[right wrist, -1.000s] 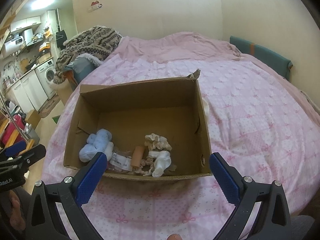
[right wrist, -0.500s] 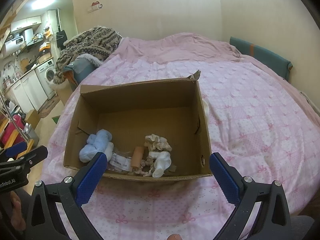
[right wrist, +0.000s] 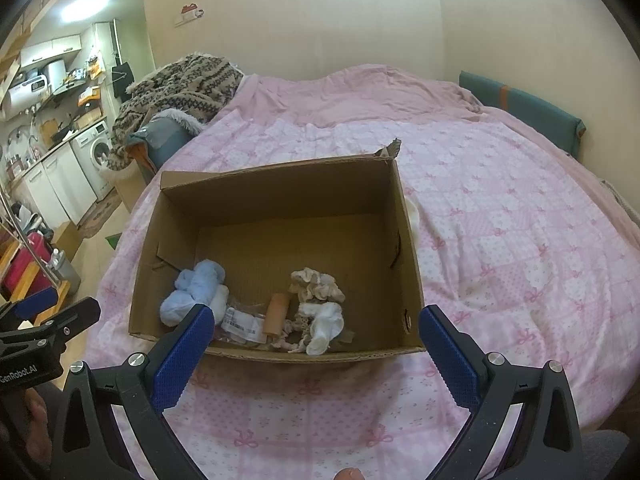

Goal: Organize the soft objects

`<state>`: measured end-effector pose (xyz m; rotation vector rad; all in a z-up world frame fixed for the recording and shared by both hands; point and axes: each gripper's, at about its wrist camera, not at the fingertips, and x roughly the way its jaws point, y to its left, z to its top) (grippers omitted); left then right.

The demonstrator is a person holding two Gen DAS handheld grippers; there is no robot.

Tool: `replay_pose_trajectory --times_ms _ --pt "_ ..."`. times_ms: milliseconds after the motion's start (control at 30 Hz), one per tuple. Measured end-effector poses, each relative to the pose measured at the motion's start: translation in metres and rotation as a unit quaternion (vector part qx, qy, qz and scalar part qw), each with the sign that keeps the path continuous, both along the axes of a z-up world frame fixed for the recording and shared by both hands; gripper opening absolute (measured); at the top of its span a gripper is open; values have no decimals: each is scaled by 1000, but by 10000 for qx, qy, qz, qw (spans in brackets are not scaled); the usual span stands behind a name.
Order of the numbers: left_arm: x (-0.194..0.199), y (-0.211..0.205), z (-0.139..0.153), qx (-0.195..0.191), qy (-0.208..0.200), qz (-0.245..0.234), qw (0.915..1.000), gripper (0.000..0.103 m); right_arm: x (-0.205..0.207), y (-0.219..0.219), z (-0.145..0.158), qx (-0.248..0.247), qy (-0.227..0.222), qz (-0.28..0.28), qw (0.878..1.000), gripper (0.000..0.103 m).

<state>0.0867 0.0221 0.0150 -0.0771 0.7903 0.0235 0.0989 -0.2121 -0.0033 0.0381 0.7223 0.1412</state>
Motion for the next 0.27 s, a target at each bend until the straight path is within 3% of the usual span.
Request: replay_pose_trajectory --times_ms 267 --pt "0 0 -1 -10 -10 -24 10000 98 0 1 0 -1 -1 7 10000 103"
